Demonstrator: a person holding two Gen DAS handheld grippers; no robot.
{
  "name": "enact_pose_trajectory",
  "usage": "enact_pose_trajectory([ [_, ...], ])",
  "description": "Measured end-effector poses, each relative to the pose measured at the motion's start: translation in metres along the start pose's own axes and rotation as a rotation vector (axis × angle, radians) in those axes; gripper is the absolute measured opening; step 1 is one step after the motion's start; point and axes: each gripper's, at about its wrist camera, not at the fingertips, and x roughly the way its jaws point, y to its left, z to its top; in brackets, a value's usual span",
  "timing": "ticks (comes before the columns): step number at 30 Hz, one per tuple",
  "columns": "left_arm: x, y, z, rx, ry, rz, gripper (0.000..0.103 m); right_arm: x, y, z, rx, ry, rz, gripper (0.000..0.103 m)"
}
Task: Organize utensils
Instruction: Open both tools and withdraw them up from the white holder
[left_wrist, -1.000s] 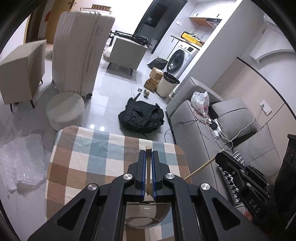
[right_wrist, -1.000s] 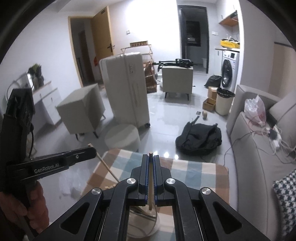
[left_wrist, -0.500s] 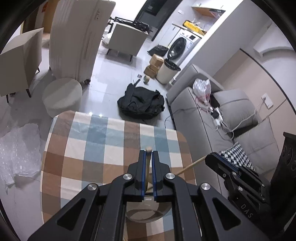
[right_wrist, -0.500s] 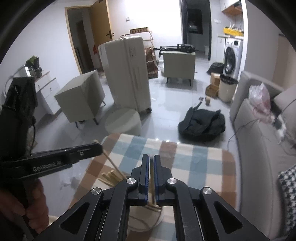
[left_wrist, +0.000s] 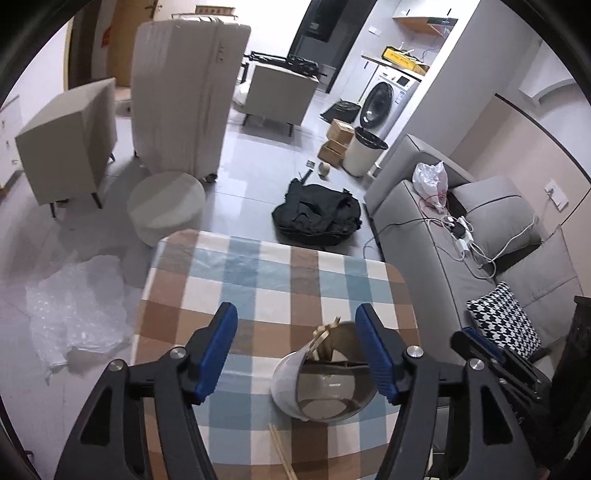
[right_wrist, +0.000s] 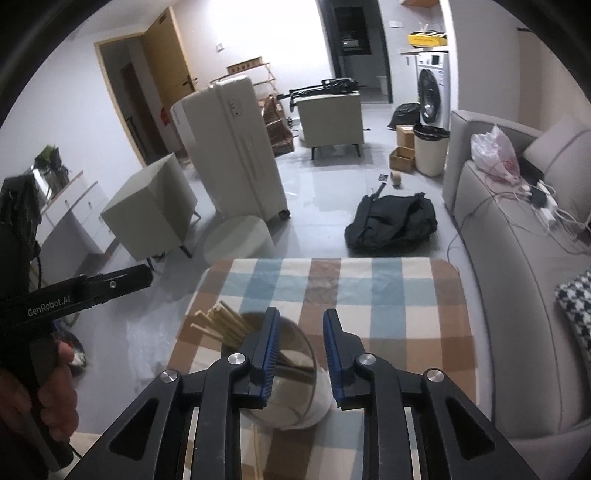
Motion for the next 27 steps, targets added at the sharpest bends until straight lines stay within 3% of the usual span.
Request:
enact_pose_trajectory([
  [15, -0.049, -0.015, -0.035, 0.07, -0.106, 0.087, 0.077, -0.066, 0.016, -0.045, 0.062, -0.118, 0.038, 0.052],
  [20, -0.059, -0.019, -0.048, 0.09, -0.132, 0.112, 0.081, -0.085, 0.015, -0.063, 0.083, -0.156, 0.036, 0.053],
  [27, -0.067, -0.02, -0.067, 0.101, -0.16, 0.114, 0.086, -0.102, 0.014, -0.087, 0.096, -0.186, 0.033, 0.064],
])
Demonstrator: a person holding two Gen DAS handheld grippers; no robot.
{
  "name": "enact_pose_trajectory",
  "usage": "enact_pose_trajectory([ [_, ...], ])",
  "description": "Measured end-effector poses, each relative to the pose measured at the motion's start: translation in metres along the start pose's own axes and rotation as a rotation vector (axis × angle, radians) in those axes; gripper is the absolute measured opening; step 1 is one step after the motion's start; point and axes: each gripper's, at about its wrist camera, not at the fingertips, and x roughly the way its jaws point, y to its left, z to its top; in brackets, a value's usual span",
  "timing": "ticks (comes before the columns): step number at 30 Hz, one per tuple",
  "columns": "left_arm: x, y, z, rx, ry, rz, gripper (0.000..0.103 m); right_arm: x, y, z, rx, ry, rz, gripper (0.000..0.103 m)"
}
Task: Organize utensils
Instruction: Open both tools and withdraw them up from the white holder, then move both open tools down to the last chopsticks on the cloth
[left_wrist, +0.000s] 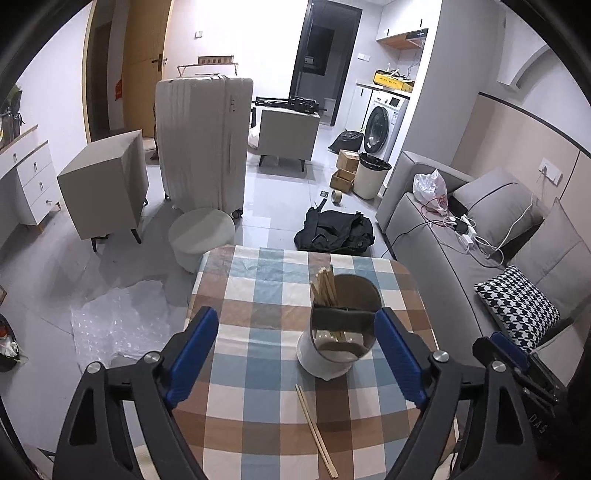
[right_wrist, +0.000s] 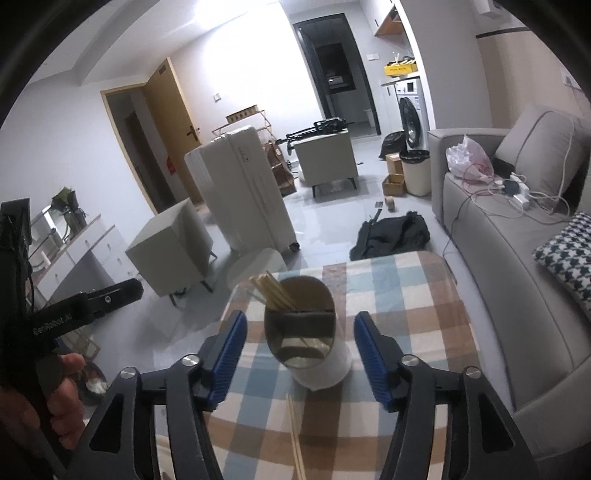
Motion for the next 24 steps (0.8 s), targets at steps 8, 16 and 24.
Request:
enact_pose_trajectory([
  [8, 0.004, 0.004, -0.033, -0.004, 0.002, 0.0, 0.087, 0.007, -0.002, -0.039, 0.015, 0.056, -0.002, 0.066],
  [16, 0.035, 0.018, -0.068, -0.041, 0.07, 0.012, 0.087, 0.033, -0.004, -0.077, -0.03, 0.152, -0.007, 0.069],
  [24, 0.068, 0.05, -0.088, -0.134, 0.191, 0.056, 0.087, 0.099, 0.001, -0.114, -0.109, 0.376, -0.008, 0.048],
])
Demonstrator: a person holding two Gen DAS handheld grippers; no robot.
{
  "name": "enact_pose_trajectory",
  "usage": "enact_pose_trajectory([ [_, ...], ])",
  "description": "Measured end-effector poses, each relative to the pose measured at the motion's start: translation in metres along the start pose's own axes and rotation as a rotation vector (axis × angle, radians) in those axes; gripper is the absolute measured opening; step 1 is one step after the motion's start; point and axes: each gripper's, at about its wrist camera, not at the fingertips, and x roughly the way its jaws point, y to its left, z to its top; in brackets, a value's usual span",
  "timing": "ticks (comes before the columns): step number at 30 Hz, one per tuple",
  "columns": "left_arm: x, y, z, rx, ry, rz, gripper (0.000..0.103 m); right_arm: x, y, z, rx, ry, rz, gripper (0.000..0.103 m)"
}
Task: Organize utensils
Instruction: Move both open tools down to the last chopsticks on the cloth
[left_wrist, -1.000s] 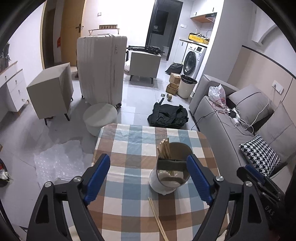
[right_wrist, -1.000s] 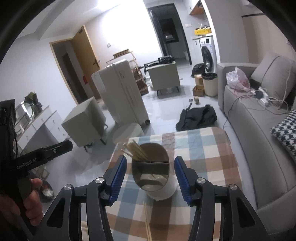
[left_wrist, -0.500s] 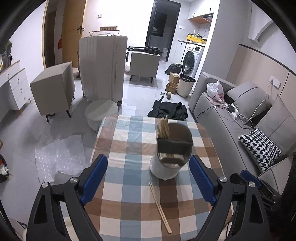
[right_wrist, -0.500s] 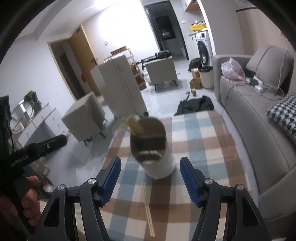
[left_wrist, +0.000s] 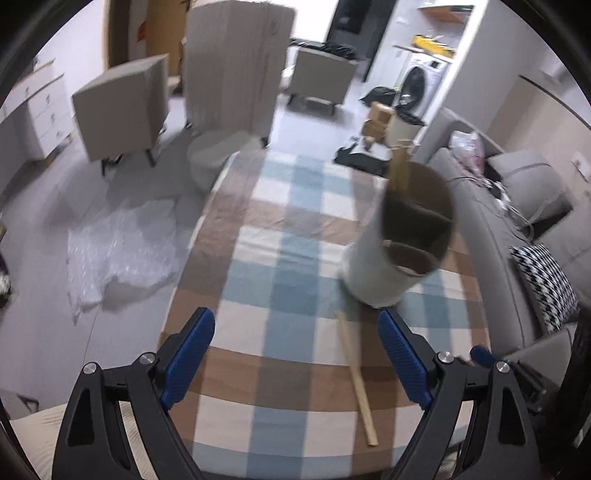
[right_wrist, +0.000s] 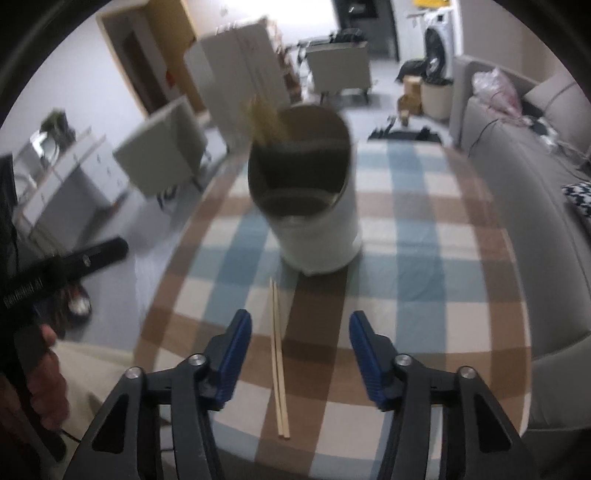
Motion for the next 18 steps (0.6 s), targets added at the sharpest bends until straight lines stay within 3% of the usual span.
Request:
enact_pose_trajectory([
  [5, 0.018, 0.016, 0.004, -0.062, 0.07, 0.011, 0.087, 0.053, 0.015, 0.004, -0.063, 0.123, 0.0, 0.036],
  [9, 0.019, 0.026, 0.006, -0.09, 0.08, -0.001, 0.087, 0.091, 0.03, 0.005, -0.123, 0.192, -0.012, 0.03],
  [15, 0.017, 0.045, 0.01, -0.138, 0.086, -0.01, 0.087, 0.126, 0.047, 0.003, -0.206, 0.231, -0.05, 0.022],
  [18, 0.021, 0.054, 0.01, -0.174, 0.109, -0.023, 0.087, 0.132, 0.053, 0.003, -0.254, 0.223, -0.115, 0.015],
])
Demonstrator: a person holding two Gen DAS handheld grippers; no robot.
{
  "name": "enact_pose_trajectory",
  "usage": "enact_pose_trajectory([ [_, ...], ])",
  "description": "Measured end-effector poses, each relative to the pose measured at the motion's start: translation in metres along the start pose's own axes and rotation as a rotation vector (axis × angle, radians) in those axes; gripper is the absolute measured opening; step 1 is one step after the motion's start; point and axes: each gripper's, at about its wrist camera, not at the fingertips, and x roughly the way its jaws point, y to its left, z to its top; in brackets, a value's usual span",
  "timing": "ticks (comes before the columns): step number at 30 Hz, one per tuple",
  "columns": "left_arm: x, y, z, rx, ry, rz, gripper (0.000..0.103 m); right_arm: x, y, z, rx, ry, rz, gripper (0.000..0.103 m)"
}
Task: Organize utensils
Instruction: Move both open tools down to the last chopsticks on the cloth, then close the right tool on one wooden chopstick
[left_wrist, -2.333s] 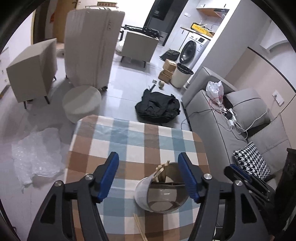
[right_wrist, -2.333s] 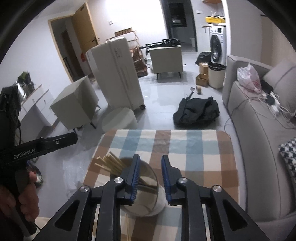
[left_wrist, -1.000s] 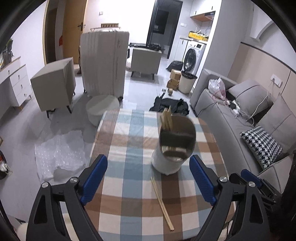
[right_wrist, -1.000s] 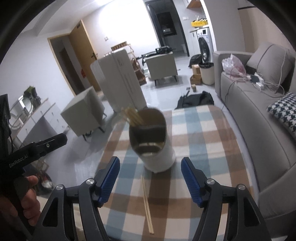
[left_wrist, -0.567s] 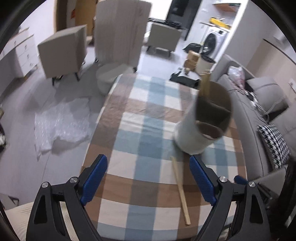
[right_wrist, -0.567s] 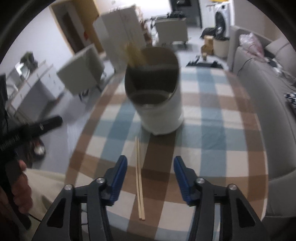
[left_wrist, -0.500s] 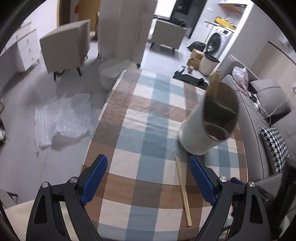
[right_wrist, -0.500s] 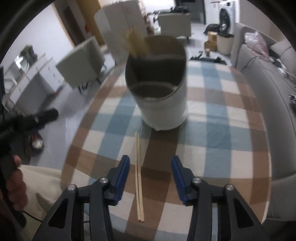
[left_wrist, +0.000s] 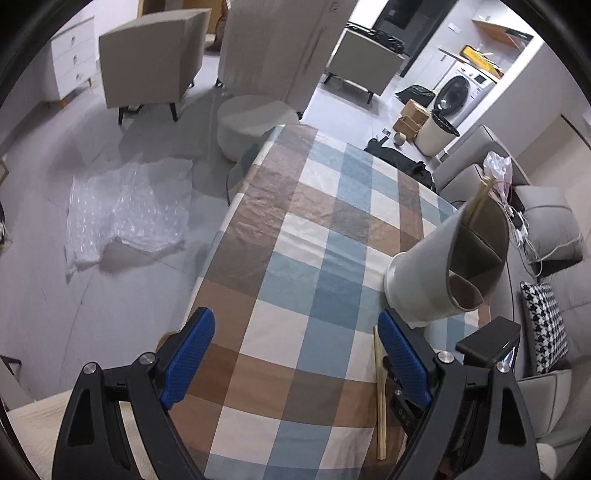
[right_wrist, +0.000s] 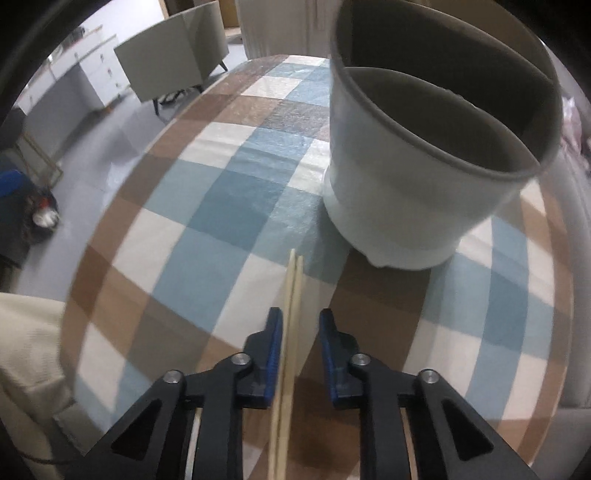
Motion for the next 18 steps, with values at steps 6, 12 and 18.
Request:
enact_pose_trajectory([
  [6, 0.001, 0.004, 0.002, -0.005, 0.019, -0.017, 0.087, 0.004, 0.004, 0.0, -0.031, 0.008, -0.044, 0.011],
  [12, 0.0, 0.014, 0.005, -0.024, 0.017, -0.015, 0.087, 0.007, 0.003, 0.007, 0.001, 0.025, -0.048, 0.009],
  [18, 0.001, 0.022, 0.006, -0.048, 0.031, -0.015, 0.087, 0.011, 0.016, 0.012, -0.047, 0.027, -0.07, 0.009],
])
